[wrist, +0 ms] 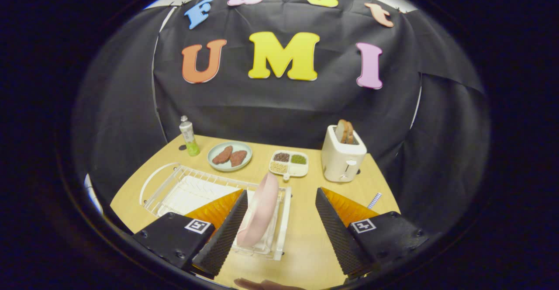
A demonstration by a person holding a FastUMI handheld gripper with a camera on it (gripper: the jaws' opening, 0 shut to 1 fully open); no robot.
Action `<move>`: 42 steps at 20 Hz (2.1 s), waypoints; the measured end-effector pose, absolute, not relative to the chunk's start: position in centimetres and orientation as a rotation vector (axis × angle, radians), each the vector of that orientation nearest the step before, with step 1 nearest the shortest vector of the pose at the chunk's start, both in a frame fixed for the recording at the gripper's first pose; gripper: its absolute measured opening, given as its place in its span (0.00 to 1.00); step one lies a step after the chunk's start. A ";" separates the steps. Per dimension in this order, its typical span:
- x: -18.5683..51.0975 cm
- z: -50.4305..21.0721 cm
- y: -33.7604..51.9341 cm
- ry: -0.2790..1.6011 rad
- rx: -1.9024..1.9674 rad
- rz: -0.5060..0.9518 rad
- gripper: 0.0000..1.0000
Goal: Take the plate from the dish rack, then take the spoon from the basket and place it into the plate.
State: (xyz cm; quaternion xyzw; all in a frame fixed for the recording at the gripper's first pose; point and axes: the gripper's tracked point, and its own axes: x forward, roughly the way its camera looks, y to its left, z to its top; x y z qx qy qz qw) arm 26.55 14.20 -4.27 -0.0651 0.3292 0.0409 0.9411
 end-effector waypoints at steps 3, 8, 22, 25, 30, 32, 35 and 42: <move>28.4 -6.2 16.1 0.871 -0.087 0.102 1.00; 31.1 -8.1 15.9 1.015 -0.089 0.012 0.96; 31.0 -8.6 16.3 1.142 -0.330 -0.271 0.24; 31.1 -7.0 15.8 1.071 -0.366 -0.335 0.23; 29.9 -3.8 17.4 0.989 -0.302 -0.298 0.21; 28.8 -2.2 17.4 0.951 -0.315 -0.302 0.20; 26.7 0.2 17.9 0.912 -0.313 -0.279 0.20; 18.6 3.3 20.1 0.830 -0.241 -0.168 0.20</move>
